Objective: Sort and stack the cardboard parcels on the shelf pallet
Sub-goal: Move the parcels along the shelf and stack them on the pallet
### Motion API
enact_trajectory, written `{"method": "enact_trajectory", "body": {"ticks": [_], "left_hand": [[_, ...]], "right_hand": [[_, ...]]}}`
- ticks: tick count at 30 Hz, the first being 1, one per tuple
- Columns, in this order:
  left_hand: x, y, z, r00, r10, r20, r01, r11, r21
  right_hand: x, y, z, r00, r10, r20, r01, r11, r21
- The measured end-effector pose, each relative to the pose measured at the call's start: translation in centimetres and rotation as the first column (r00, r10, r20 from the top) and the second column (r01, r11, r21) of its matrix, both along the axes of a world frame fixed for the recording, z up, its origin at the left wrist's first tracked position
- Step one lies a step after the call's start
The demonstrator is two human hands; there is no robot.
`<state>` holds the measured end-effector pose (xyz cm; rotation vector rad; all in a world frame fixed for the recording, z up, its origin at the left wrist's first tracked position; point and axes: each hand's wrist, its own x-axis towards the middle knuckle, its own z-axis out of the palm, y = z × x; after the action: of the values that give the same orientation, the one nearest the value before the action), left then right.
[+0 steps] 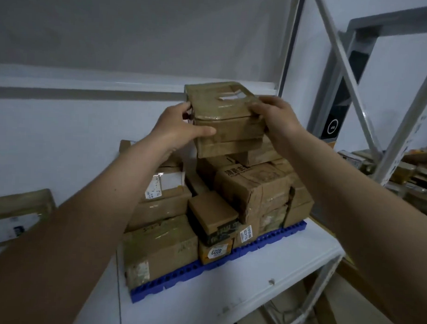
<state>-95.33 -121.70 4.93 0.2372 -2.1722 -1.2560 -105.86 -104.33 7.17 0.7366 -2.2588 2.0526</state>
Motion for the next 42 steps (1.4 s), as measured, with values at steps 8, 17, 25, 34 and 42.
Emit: {"method": "enact_trajectory", "body": {"ticks": [8,17,25,34,42], "left_hand": [[-2.9,-3.8,-3.7,0.987,0.052,0.155,-0.048,0.998,-0.030],[-6.1,-4.9,-5.2,0.962,0.137,0.236,-0.112,0.987,-0.117],[-7.4,-5.1,-6.4,0.909,0.237,0.342,-0.171,0.962,-0.214],[-8.2,-4.6,-6.9,0.861,0.320,0.397,-0.210,0.932,-0.295],[-7.4,-2.5,-4.5,0.985,0.170,0.035,-0.174,0.975,0.142]], "right_hand": [[-3.6,-4.3,-3.3,0.998,0.042,0.047,-0.046,0.994,0.096],[-8.4,-6.8,-5.7,0.995,0.092,0.037,-0.096,0.985,0.143],[-10.5,-7.6,-7.7,0.985,0.161,0.063,-0.171,0.961,0.218],[-11.4,-7.2,-8.6,0.973,0.215,0.082,-0.228,0.948,0.221],[-10.3,-6.6,-5.4,0.976,0.205,0.067,-0.206,0.978,0.011]]}}
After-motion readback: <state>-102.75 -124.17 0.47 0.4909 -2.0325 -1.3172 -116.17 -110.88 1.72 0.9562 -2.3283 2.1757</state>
